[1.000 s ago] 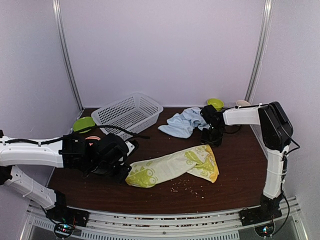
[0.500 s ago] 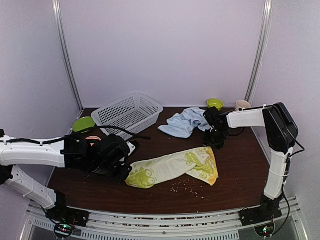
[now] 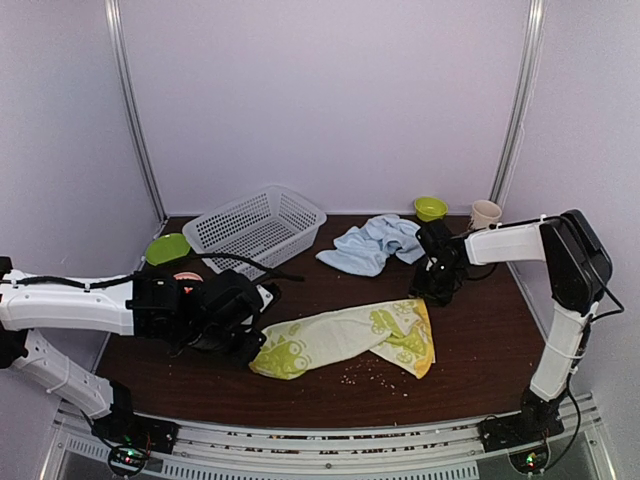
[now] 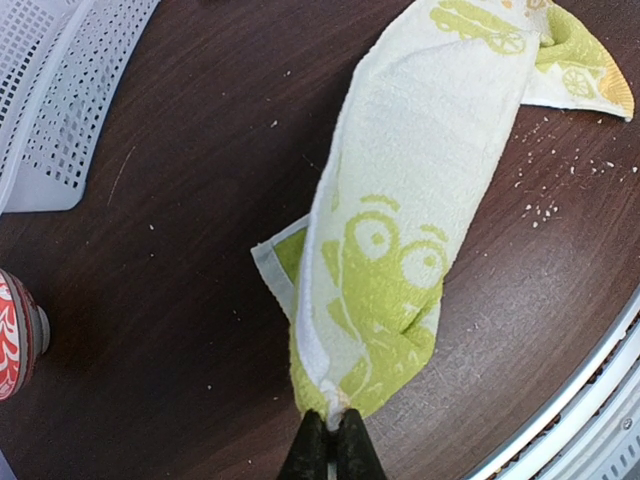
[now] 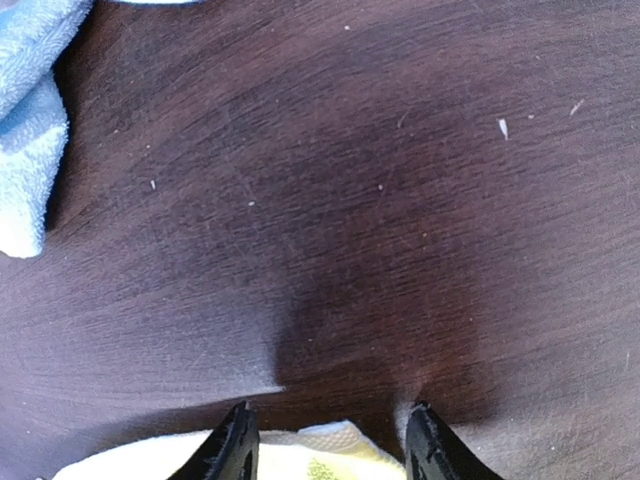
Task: Roll the towels
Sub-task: Pick up the towel from the center of the board.
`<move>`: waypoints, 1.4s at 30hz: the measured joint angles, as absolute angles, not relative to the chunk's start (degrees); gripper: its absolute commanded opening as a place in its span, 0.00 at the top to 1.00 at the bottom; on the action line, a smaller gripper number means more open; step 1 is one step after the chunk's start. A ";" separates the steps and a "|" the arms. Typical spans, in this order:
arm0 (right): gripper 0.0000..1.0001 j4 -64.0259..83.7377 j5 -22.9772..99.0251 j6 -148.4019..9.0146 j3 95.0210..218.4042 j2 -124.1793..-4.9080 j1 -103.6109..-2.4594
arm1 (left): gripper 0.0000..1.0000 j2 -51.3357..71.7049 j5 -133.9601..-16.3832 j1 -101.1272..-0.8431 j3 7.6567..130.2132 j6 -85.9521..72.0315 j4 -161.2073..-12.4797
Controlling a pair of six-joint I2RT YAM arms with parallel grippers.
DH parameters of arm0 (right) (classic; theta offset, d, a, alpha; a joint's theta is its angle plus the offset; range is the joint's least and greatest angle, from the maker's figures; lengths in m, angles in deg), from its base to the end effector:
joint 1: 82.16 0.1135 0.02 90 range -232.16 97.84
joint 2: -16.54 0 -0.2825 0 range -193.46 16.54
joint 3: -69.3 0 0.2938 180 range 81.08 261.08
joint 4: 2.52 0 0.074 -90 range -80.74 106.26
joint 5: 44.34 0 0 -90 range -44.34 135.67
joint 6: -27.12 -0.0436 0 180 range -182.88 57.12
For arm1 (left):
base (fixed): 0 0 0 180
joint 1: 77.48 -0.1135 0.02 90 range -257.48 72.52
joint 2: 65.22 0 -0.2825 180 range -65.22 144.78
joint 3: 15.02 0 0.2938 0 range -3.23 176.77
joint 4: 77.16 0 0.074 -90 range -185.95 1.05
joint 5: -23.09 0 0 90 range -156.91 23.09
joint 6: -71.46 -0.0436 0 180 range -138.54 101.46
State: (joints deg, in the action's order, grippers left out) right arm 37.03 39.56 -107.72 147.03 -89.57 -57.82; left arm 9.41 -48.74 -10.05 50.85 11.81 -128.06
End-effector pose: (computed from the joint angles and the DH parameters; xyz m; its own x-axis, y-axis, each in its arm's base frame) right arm 0.3634 0.1695 0.1365 -0.9133 0.3564 -0.1970 0.2790 0.9001 0.3348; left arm 0.1253 -0.2661 0.2415 -0.6986 0.4300 -0.5719 0.5376 0.8429 -0.0230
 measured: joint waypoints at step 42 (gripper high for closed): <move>1.00 39.06 35.84 -83.57 129.46 -20.43 -53.15 | 1.00 -5.54 -34.49 -10.07 60.95 10.39 -131.86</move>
